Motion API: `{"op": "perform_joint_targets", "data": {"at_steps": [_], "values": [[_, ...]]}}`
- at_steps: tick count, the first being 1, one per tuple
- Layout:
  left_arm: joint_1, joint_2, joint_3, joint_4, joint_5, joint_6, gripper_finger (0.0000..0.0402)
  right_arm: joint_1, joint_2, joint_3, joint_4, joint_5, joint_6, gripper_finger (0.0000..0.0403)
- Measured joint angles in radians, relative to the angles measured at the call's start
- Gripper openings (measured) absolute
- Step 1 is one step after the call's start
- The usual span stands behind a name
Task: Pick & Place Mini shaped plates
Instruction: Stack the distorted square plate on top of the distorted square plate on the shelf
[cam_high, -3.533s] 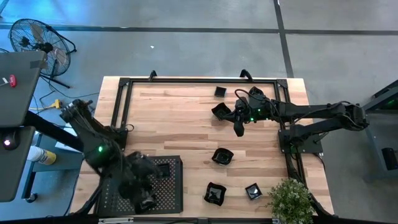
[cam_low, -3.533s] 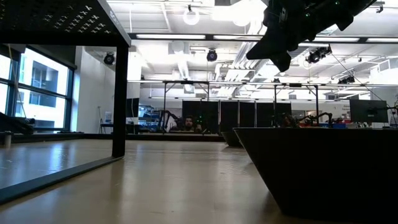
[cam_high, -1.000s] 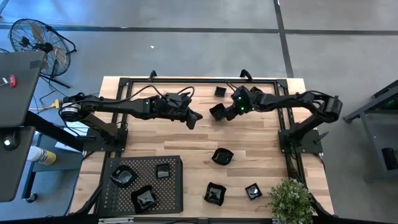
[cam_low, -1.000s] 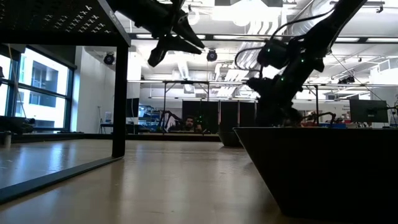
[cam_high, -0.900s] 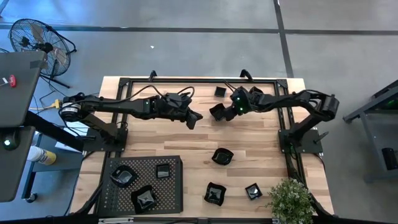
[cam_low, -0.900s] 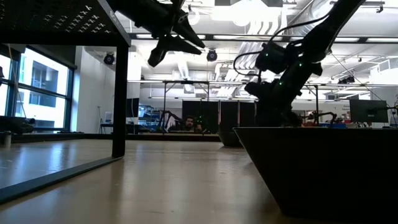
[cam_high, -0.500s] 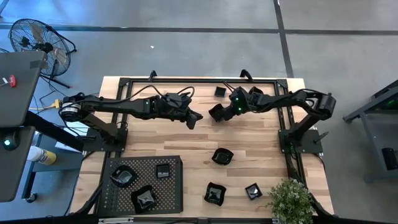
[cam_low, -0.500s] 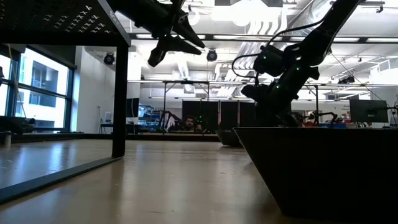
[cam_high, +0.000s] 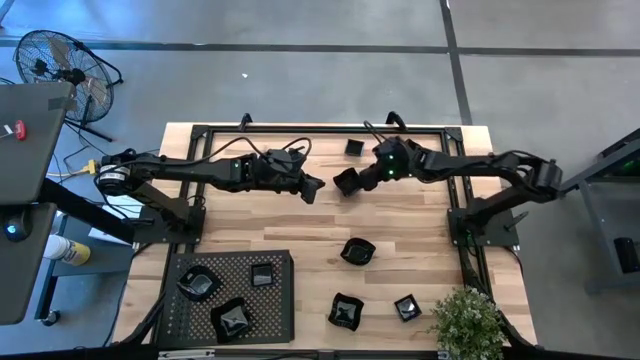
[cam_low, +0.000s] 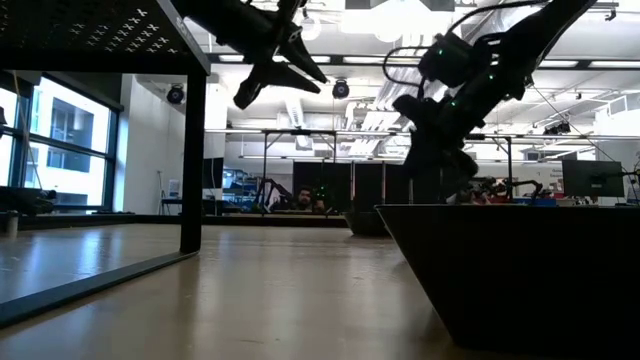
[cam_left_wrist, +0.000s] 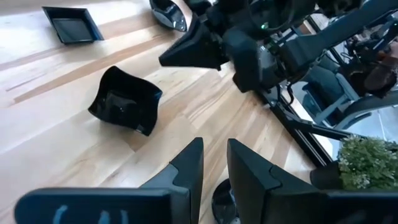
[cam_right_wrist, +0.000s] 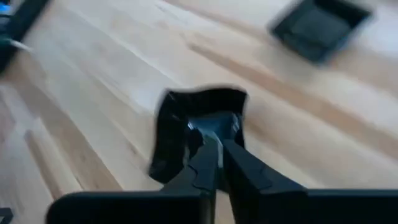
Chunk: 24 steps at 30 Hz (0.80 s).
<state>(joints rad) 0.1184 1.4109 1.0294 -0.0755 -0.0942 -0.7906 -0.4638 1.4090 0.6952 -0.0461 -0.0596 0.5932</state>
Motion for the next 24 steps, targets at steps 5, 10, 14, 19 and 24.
{"op": "perform_joint_targets", "data": {"at_steps": [5,10,14,19,24], "values": [[0.0,0.0,0.0,0.006,-0.003,0.0,0.007,-0.008,0.07,0.0,-0.003,-0.024,0.047,0.0087],[0.0,0.0,0.0,0.006,-0.005,0.0,0.007,-0.028,0.185,-0.001,0.068,-0.063,0.059,0.0158],[0.0,0.0,0.0,0.005,0.006,0.0,0.007,-0.029,0.257,-0.001,0.108,-0.06,0.061,0.0158],[0.0,0.0,0.0,0.005,0.006,0.0,0.0069,-0.029,0.272,-0.001,0.13,-0.07,0.057,0.0069],[-0.001,0.0,0.0,0.004,0.007,-0.001,0.0069,-0.028,0.253,-0.002,0.136,-0.071,0.053,0.0016]]}}
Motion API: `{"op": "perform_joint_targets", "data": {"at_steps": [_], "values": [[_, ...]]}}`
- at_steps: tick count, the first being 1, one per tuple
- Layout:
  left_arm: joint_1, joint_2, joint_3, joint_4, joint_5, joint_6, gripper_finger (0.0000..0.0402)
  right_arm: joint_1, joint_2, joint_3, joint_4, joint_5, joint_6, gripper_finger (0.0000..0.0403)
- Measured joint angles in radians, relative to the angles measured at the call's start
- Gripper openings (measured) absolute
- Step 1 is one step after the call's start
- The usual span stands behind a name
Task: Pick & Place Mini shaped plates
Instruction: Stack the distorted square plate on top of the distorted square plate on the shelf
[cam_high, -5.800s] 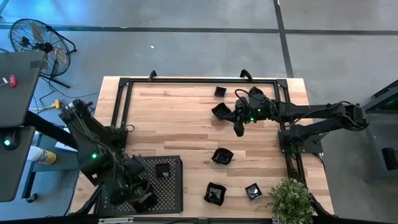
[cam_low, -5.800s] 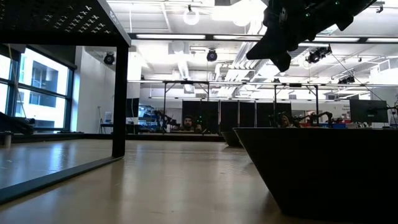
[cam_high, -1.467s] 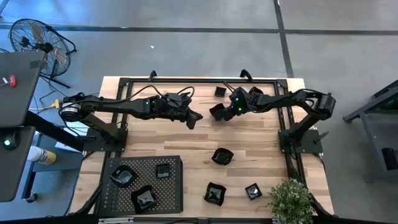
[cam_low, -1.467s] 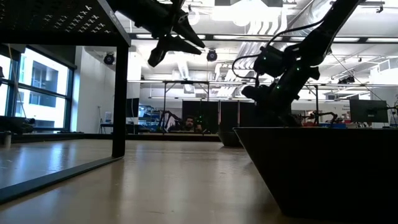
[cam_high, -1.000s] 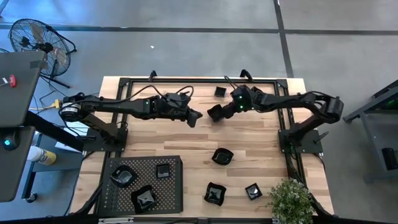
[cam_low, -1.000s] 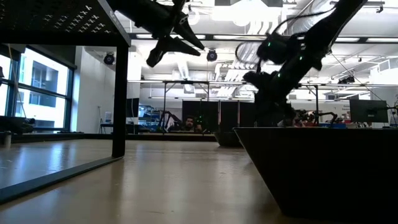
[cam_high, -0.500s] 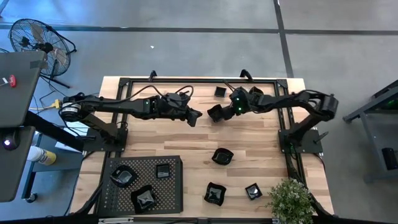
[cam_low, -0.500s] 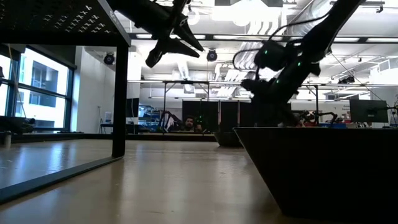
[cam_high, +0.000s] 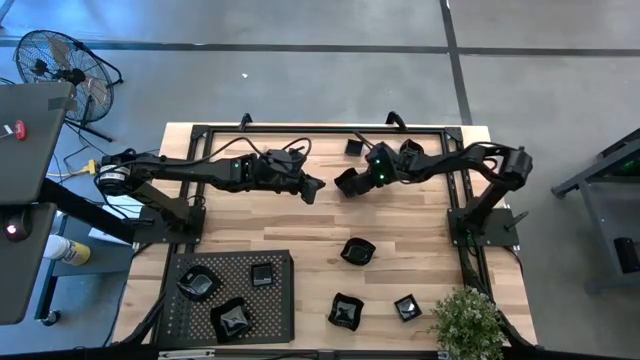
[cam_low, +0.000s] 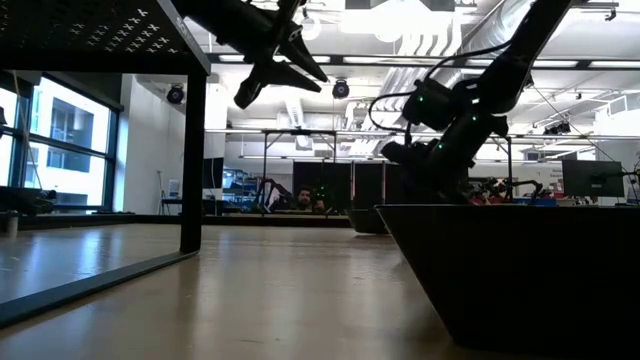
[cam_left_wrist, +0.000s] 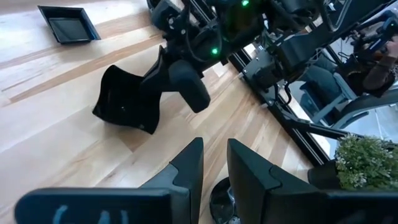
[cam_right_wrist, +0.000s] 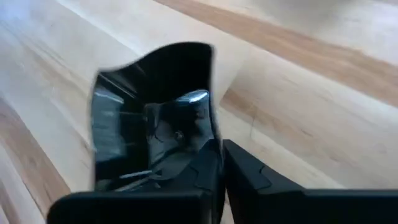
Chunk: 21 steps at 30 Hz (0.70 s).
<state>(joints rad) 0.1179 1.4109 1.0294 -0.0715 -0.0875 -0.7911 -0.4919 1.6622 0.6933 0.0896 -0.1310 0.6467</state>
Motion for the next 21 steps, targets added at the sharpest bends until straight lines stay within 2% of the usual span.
{"op": "perform_joint_targets", "data": {"at_steps": [5,14,17,21], "values": [[0.0,0.0,0.0,0.001,0.001,0.0,0.0069,0.001,-0.049,-0.001,-0.005,0.005,-0.001,0.0005],[0.0,0.0,0.001,-0.006,-0.028,0.008,0.0069,0.038,-0.24,-0.001,-0.023,0.052,-0.076,0.0002],[0.0,0.002,0.035,-0.025,-0.056,0.048,0.0069,0.09,-0.301,0.001,-0.042,0.115,-0.163,0.0002],[0.0,0.006,0.133,-0.103,-0.103,0.123,0.007,0.187,-0.342,0.068,-0.157,0.277,-0.329,0.0001]]}}
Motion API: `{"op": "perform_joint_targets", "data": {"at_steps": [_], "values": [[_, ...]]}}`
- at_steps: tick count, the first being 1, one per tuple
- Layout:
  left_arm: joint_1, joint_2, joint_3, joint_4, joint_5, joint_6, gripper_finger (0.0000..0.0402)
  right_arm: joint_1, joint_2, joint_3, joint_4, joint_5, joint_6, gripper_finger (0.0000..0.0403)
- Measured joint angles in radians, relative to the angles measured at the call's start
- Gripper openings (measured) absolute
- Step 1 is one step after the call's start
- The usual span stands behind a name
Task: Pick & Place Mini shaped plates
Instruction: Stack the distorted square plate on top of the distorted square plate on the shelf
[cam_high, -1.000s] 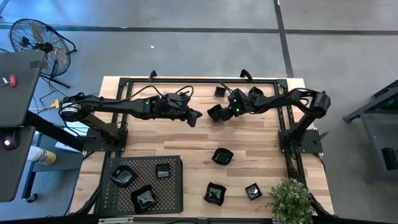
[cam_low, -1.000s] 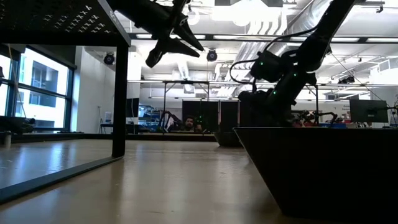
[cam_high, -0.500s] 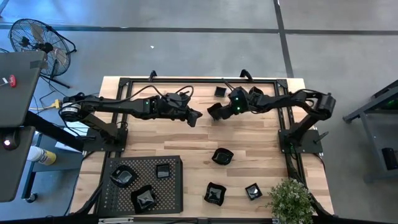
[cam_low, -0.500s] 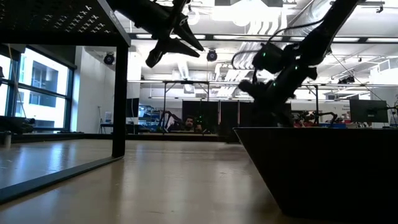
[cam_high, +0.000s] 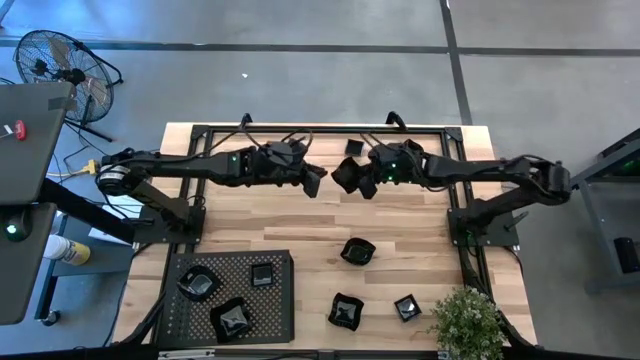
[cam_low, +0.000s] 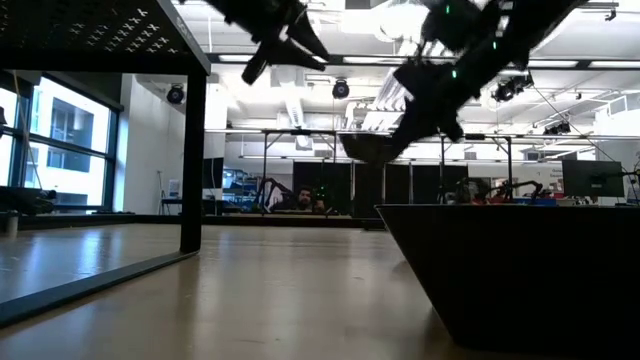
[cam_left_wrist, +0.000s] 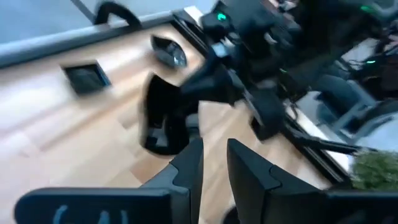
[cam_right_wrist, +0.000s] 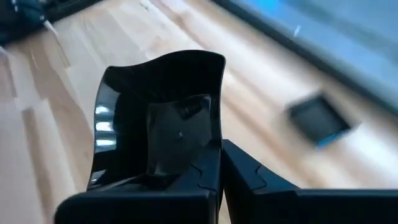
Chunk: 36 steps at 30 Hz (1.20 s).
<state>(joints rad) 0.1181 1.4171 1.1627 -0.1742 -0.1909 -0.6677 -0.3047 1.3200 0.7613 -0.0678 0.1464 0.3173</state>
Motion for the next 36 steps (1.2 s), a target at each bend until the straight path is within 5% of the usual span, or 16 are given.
{"op": "perform_joint_targets", "data": {"at_steps": [8,16,21,29,36], "values": [[0.0,0.073,0.224,-0.309,-0.091,0.066,0.0122,0.156,-0.006,0.189,-0.071,0.31,-0.261,0.0001],[-0.001,0.107,0.285,-0.299,-0.162,0.121,0.0177,0.205,-0.006,0.297,-0.071,0.382,-0.393,0.0],[0.0,0.107,0.286,-0.293,-0.204,0.122,0.0143,0.214,-0.006,0.307,-0.074,0.399,-0.408,0.0],[0.0,0.107,0.291,-0.302,-0.206,0.141,0.0013,0.214,-0.006,0.306,-0.078,0.397,-0.405,0.0005],[0.013,0.107,0.357,-0.408,-0.216,0.151,0.0004,0.215,-0.018,0.306,-0.077,0.404,-0.36,0.0065]]}}
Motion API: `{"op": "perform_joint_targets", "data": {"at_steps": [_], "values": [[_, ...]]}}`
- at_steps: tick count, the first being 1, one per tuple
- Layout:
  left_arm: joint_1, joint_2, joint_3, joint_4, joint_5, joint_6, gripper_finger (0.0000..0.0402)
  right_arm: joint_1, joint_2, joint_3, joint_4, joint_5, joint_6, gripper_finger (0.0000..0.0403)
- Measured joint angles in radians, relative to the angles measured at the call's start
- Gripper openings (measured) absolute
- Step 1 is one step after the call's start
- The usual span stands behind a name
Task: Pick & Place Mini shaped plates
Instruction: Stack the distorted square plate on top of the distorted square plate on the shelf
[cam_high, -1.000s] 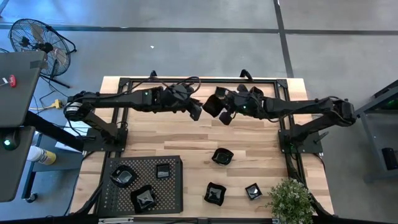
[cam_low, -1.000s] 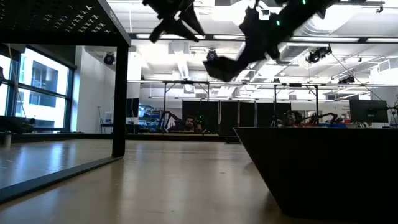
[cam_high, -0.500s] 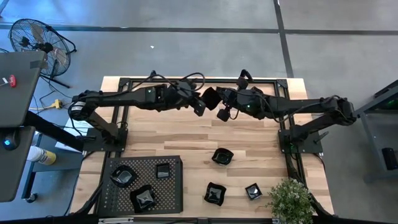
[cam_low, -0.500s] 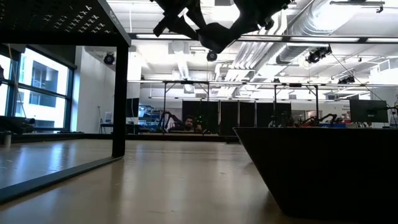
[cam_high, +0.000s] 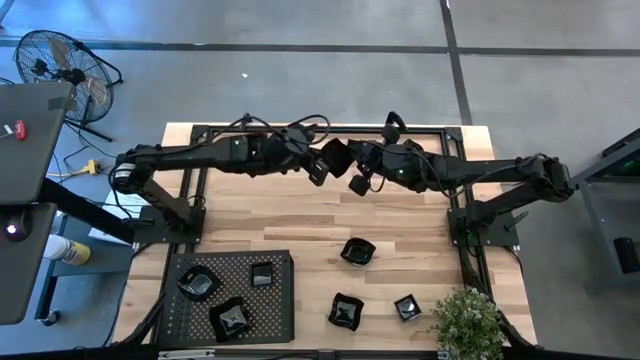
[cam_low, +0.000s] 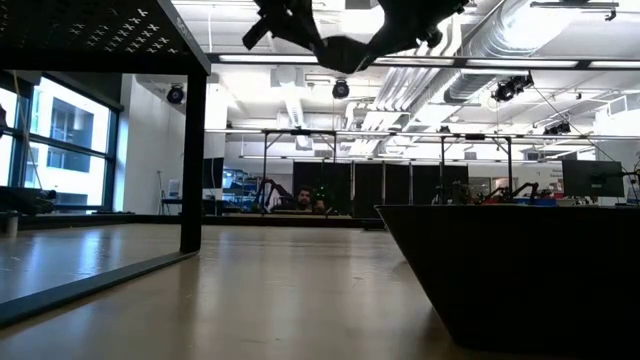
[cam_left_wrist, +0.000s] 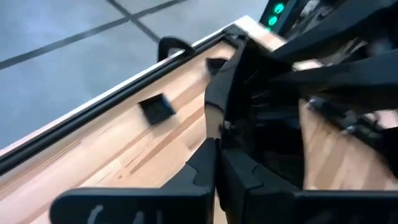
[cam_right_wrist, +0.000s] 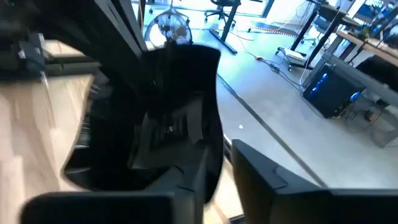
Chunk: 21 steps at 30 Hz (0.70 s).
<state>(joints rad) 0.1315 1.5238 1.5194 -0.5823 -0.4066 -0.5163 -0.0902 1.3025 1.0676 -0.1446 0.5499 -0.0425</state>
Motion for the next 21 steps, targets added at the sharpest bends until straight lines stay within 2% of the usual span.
{"op": "perform_joint_targets", "data": {"at_steps": [5,9,12,15,18,21], "values": [[0.039,-0.039,0.009,-0.078,0.12,-0.025,0.0002,0.0,-0.087,0.0,-0.029,-0.005,0.072,0.0123],[0.029,-0.084,0.007,-0.16,0.238,-0.051,0.0001,-0.001,-0.198,0.0,-0.122,-0.005,0.133,0.0136],[-0.027,-0.127,0.007,-0.201,0.324,-0.103,0.0001,-0.009,-0.267,0.0,-0.226,-0.005,0.151,0.0114],[-0.127,-0.171,0.007,-0.264,0.375,-0.199,0.0001,-0.017,-0.306,-0.001,-0.312,-0.013,0.165,0.0067],[-0.261,-0.213,0.006,-0.315,0.361,-0.336,0.0001,-0.029,-0.317,-0.003,-0.363,-0.04,0.174,0.0014],[-0.422,-0.239,0.007,-0.344,0.31,-0.47,0.0001,-0.034,-0.309,-0.003,-0.374,-0.052,0.177,0.0015]]}}
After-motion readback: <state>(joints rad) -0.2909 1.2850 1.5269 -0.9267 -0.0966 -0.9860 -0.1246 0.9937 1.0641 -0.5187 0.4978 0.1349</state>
